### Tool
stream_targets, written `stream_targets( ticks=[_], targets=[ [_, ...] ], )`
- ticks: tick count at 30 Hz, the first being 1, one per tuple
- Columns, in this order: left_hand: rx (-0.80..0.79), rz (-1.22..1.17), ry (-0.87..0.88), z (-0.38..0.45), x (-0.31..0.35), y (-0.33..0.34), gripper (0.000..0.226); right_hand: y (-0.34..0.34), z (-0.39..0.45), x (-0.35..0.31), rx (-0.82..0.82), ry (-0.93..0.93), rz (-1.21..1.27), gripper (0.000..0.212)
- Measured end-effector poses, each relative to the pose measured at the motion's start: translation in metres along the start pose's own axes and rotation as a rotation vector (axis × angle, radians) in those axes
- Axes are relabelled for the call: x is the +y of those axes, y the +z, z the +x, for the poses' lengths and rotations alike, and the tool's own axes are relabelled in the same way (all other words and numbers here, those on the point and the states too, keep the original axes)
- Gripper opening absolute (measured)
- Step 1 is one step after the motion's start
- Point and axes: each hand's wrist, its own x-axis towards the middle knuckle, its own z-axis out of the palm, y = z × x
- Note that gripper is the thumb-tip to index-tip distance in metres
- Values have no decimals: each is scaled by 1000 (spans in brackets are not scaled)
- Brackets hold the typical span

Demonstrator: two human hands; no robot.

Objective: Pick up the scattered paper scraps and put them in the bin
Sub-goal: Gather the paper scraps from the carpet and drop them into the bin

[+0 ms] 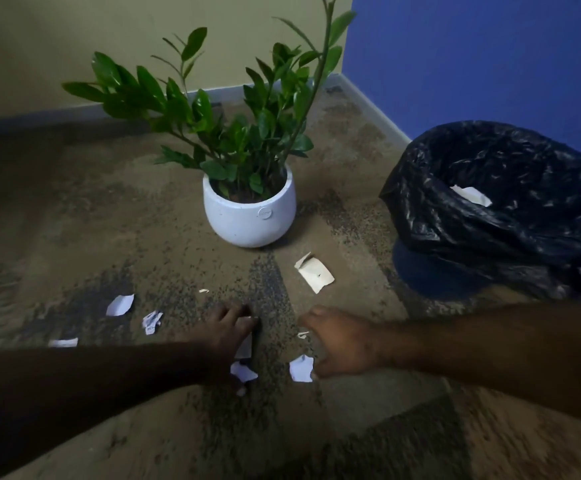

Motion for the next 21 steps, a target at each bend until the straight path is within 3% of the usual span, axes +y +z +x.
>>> stream_targets(
  ticks=[5, 8, 14, 17, 21],
  targets=[
    [132, -66, 69, 2, -1, 1, 79, 21, 15, 1, 34, 31, -5, 66],
    [150, -133, 66, 1, -4, 6, 71, 30, 28, 0, 55, 27, -115, 54],
    [274, -438, 40, 5, -10, 13, 61, 41, 40, 7, 86, 21, 12, 19],
    [298, -616, -1, 8, -12, 14, 38, 44, 41, 7, 111, 48, 69, 22],
    [278, -530, -71, 14, -13, 14, 17, 44, 42, 8, 148, 89, 111, 42]
  ],
)
